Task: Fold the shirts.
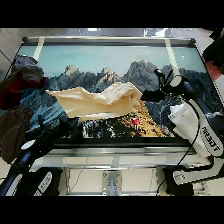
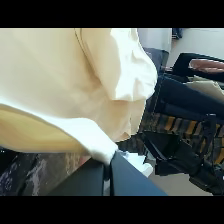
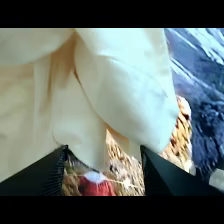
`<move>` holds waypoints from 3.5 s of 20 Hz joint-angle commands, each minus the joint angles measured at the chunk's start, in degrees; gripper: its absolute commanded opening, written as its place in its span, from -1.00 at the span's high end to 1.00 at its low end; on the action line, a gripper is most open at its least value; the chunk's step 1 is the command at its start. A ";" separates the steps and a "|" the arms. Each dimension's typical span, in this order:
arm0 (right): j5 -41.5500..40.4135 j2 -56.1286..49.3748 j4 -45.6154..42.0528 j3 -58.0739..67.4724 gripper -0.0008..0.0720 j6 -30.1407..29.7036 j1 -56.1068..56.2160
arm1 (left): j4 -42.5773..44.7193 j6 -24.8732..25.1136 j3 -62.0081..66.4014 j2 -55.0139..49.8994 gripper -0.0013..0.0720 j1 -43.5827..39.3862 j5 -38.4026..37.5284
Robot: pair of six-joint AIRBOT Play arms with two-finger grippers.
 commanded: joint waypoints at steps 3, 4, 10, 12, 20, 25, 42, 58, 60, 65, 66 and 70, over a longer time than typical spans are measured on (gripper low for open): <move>-11.45 -4.17 0.81 -1.36 -0.45 -0.61 2.64 | -0.22 0.24 0.04 0.66 0.94 0.28 0.57; -10.78 -4.20 0.28 -1.33 -0.45 -0.61 2.43 | -0.20 0.24 0.04 0.66 0.94 0.28 0.94; 2.03 5.11 -3.76 4.37 -0.45 -3.04 -1.99 | 3.98 0.20 0.04 0.63 0.94 0.28 1.86; 7.37 7.48 -7.08 4.22 -0.45 -2.29 -4.20 | 4.22 0.20 0.04 0.66 0.94 0.28 1.84; -10.21 4.35 8.74 -10.40 -0.44 -1.11 -3.37 | 4.24 0.22 0.04 0.66 0.94 0.28 1.81; -22.21 0.26 12.24 -10.38 -0.13 -1.07 0.52 | 4.24 0.22 0.04 0.66 0.94 0.28 1.86; 0.96 34.88 -8.48 10.75 0.95 -1.09 0.42 | 32.79 -9.53 34.32 21.22 0.94 26.21 -10.05; 9.07 33.18 -9.73 23.06 0.95 1.79 0.42 | 54.95 -7.58 74.90 -8.15 0.95 28.04 -25.24; 6.97 22.62 -8.39 23.06 0.95 1.79 0.42 | 61.57 -6.43 74.90 -17.75 0.94 20.35 -23.15; -8.22 -1.92 -2.21 23.06 0.95 1.95 0.44 | 67.45 -6.45 74.93 -40.24 0.94 11.06 -1.36; -12.70 -5.92 0.76 23.06 0.95 1.95 0.44 | 67.43 -6.47 74.93 -43.67 0.94 9.75 2.78; -28.06 -13.51 10.93 23.06 0.94 2.36 0.52 | 63.17 -6.49 74.93 -51.34 0.94 6.03 12.17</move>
